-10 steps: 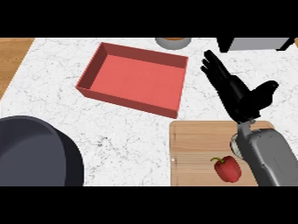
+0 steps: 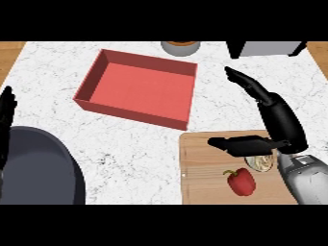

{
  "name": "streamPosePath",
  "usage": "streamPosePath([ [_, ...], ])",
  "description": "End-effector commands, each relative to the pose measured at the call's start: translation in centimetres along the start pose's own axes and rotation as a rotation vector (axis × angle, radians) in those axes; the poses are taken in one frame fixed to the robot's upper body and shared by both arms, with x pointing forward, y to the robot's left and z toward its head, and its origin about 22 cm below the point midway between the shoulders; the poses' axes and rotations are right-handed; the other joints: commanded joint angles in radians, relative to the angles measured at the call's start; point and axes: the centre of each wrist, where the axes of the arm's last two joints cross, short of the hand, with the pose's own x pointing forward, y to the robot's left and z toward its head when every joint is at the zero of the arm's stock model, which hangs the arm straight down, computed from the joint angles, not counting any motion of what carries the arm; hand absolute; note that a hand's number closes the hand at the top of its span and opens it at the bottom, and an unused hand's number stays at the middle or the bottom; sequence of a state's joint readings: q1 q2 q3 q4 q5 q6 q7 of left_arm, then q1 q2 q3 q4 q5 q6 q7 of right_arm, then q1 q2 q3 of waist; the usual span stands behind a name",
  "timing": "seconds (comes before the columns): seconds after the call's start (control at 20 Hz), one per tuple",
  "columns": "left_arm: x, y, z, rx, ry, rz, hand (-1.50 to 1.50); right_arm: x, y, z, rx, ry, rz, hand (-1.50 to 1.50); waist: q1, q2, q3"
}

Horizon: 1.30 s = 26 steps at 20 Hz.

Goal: Pick the bell pepper from the cutting board and place it in the cardboard box

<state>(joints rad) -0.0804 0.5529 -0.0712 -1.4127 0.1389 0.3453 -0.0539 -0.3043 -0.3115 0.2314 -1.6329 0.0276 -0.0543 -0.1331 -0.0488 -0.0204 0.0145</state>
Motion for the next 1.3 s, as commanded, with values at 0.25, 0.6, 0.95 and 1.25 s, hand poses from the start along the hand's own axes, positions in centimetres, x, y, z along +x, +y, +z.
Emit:
streamPosePath([
  [0.25, -0.8, -5.1, 3.0, -0.183, 0.117, 0.067, 0.00, -3.2, 0.8, 8.8, -0.101, -0.110, 0.111, -1.50, 0.022, 0.017, -0.014],
  [0.6, -0.5, -5.2, 3.1, -0.172, 0.102, 0.041, 0.00, -1.0, -6.4, 8.8, 0.184, 0.024, 0.601, -1.50, 0.020, 0.018, -0.018],
  [0.95, 0.0, -3.4, 2.5, -0.172, 0.110, 0.038, 0.00, 2.7, -5.8, 10.5, 0.536, 0.257, 0.864, -1.50, 0.014, 0.012, -0.021],
  [1.25, 0.8, -6.5, 3.0, -0.193, 0.084, 0.047, 0.00, 3.1, -0.9, 12.0, 0.636, 0.398, 0.904, -1.50, 0.034, 0.021, -0.017],
])
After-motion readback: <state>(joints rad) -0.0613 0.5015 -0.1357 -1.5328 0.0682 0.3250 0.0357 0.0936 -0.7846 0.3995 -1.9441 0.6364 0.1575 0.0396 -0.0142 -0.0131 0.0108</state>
